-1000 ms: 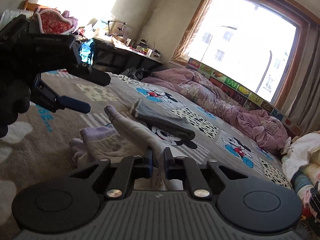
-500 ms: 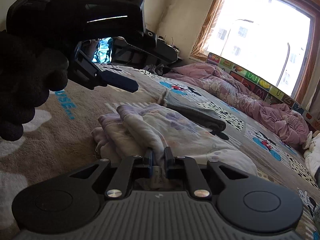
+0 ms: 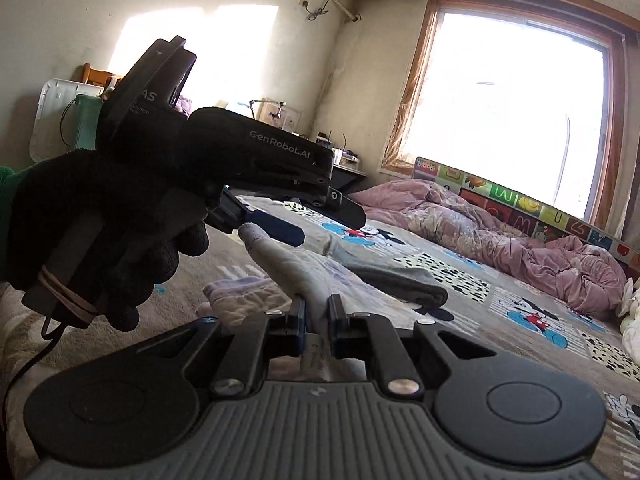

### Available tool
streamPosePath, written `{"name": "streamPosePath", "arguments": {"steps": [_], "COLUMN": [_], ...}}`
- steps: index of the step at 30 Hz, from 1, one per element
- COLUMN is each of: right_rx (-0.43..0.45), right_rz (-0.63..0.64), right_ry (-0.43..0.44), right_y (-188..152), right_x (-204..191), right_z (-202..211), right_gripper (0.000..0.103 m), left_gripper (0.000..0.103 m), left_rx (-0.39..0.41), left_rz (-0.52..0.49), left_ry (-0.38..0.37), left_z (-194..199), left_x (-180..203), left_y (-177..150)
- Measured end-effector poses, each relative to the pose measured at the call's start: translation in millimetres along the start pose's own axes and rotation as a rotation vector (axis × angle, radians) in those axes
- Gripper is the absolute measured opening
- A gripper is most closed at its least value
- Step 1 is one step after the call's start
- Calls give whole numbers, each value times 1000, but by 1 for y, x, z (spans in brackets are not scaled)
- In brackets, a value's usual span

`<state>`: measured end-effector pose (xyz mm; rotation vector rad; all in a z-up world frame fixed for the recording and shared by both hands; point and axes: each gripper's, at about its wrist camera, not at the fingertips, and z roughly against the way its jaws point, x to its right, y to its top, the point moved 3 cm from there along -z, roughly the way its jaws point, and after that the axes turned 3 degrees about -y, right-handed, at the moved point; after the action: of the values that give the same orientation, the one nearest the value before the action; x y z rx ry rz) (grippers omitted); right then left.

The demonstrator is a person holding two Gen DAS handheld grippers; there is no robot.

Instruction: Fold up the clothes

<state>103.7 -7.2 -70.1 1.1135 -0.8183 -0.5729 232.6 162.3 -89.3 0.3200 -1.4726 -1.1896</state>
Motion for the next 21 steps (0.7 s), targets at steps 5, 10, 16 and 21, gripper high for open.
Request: {"name": "streamPosePath", "arguments": {"steps": [5, 10, 16, 21], "right_rx": [-145, -124, -94, -43], "right_rz": [78, 96, 94, -116], "right_ry": [65, 58, 87, -20], "right_y": [-26, -21, -14, -7], "right_x": [-12, -21, -24, 35], "right_z": [-24, -23, 7, 39], "right_gripper": [14, 24, 47, 45], "left_gripper": [70, 71, 70, 70], "left_rx": [19, -47, -79, -106], "left_rz": [62, -41, -172, -281], "left_ry": [-28, -46, 24, 82], "left_z": [9, 0, -9, -17], "left_x": [-5, 15, 25, 32], "left_y": [4, -7, -18, -26]}}
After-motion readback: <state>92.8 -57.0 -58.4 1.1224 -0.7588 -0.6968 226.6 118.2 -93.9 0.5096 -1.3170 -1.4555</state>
